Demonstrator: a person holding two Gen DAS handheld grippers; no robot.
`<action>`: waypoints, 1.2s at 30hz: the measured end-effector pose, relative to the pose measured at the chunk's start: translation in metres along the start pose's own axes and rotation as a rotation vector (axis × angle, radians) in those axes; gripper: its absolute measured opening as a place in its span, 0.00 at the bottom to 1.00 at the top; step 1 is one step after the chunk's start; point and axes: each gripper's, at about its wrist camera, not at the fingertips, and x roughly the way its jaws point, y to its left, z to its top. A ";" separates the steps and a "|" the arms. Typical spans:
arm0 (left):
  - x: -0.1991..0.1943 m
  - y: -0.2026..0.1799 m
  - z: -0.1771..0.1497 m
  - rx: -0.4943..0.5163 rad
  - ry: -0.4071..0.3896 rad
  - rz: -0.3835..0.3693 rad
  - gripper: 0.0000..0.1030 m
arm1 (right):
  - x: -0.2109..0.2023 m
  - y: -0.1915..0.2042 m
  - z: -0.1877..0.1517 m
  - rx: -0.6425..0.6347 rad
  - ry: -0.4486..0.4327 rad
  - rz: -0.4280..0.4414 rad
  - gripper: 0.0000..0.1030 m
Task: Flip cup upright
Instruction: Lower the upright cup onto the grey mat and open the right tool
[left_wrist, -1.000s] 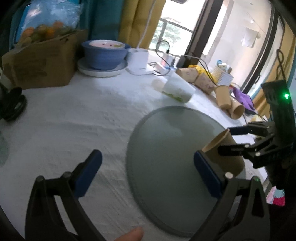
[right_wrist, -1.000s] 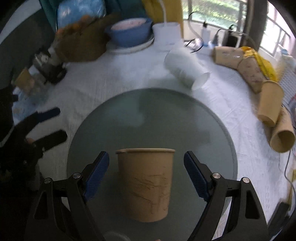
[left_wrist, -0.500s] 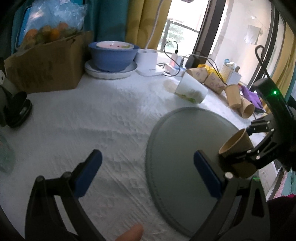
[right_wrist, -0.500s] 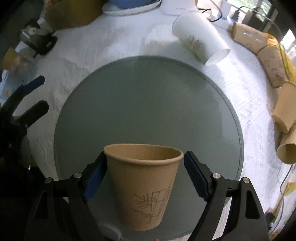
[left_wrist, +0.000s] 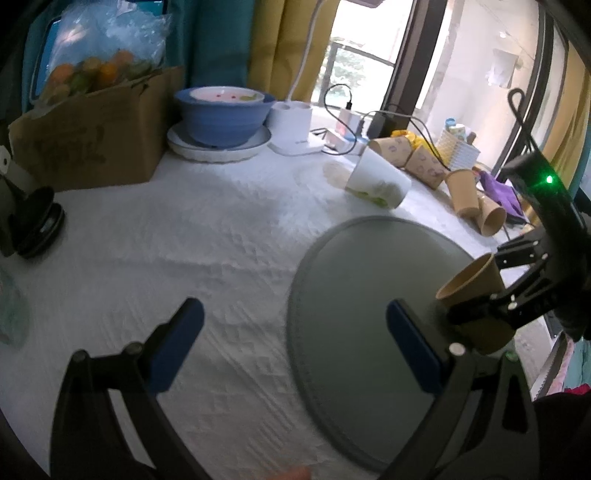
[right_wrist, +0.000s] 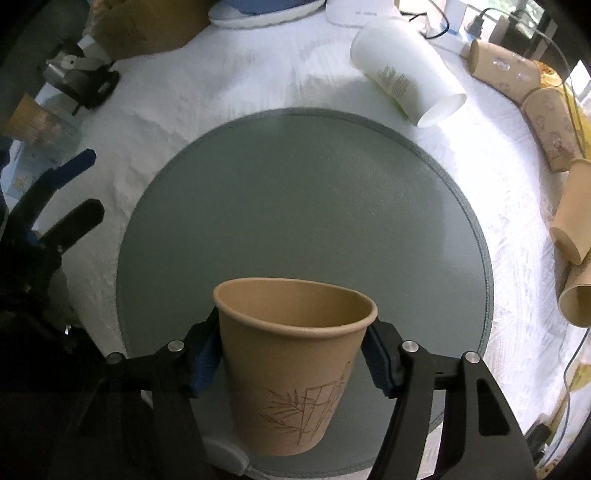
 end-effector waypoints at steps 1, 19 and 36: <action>-0.001 -0.001 0.000 0.003 0.000 -0.001 0.97 | -0.005 -0.001 -0.001 0.005 -0.025 0.000 0.66; -0.010 -0.032 0.009 0.025 -0.010 -0.036 0.97 | -0.032 0.018 -0.029 0.052 -0.648 -0.062 0.66; -0.008 -0.045 0.011 0.031 -0.023 -0.015 0.97 | -0.018 0.023 -0.064 0.045 -0.754 -0.211 0.66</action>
